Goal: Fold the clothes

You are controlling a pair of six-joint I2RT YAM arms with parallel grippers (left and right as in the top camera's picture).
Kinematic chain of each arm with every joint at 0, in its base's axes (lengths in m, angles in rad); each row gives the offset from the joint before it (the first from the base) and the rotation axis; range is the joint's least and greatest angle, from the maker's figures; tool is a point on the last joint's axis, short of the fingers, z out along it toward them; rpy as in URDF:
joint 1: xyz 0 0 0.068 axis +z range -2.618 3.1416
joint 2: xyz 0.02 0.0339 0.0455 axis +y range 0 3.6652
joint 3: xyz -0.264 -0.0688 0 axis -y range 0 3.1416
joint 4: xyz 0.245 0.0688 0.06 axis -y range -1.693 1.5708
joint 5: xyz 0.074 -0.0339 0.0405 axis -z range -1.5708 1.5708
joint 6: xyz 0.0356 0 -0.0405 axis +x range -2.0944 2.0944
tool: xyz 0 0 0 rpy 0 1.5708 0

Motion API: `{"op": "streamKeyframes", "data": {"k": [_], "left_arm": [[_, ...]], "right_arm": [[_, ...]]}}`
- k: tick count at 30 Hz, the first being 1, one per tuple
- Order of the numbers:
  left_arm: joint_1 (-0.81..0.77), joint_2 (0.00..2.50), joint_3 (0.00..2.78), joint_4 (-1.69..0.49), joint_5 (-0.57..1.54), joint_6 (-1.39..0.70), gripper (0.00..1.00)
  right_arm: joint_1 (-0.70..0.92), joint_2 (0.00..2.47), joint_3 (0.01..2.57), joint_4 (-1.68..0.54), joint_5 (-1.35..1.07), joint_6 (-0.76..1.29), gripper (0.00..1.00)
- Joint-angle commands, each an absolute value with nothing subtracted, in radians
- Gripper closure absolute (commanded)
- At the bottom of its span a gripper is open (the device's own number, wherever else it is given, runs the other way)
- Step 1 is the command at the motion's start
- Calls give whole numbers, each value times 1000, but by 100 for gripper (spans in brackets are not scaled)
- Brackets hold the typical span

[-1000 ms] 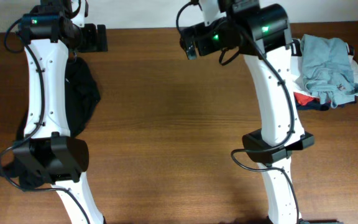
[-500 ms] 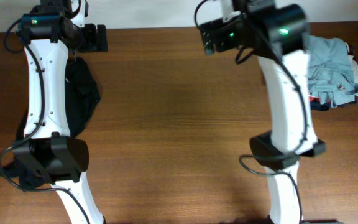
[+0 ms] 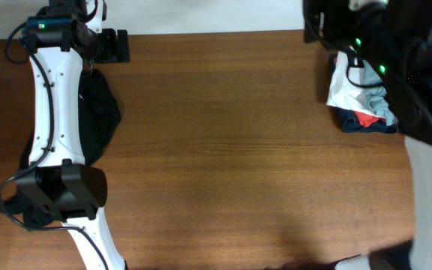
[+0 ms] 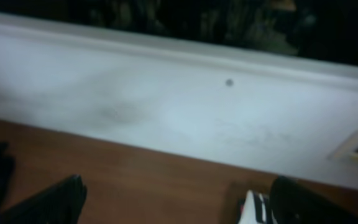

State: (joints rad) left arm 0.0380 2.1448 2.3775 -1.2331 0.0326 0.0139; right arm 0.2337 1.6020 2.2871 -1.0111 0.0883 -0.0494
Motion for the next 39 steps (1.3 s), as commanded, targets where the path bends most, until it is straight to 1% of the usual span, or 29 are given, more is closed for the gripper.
{"op": "streamKeyframes", "data": {"k": [1, 10, 15, 16, 20, 25, 32, 37, 39], "left_arm": [[36, 2128, 2370, -1231, 29, 15, 1], [35, 2128, 2370, -1232, 29, 15, 1], [36, 2128, 2370, -1232, 29, 15, 1], [36, 2128, 2370, -1232, 29, 15, 1], [36, 2128, 2370, -1232, 29, 15, 1], [36, 2128, 2370, -1232, 29, 15, 1], [36, 2128, 2370, -1232, 29, 15, 1], [35, 2128, 2370, -1232, 29, 15, 1], [35, 2128, 2370, -1232, 29, 15, 1]], "right_arm": [[160, 1454, 1992, -889, 2, -52, 1], [-45, 1055, 1184, -411, -157, -31, 1], [-80, 846, 778, -175, -159, 9, 1], [-80, 778, 661, -112, -159, 20, 1], [-80, 580, 350, 54, -158, 126, 1], [-79, 424, 181, 94, -157, 163, 1], [-68, 260, 57, 90, -154, 163, 1], [-33, 183, 7, 32, -129, 163, 1], [-26, 158, 6, -22, -120, 163, 1]]}}
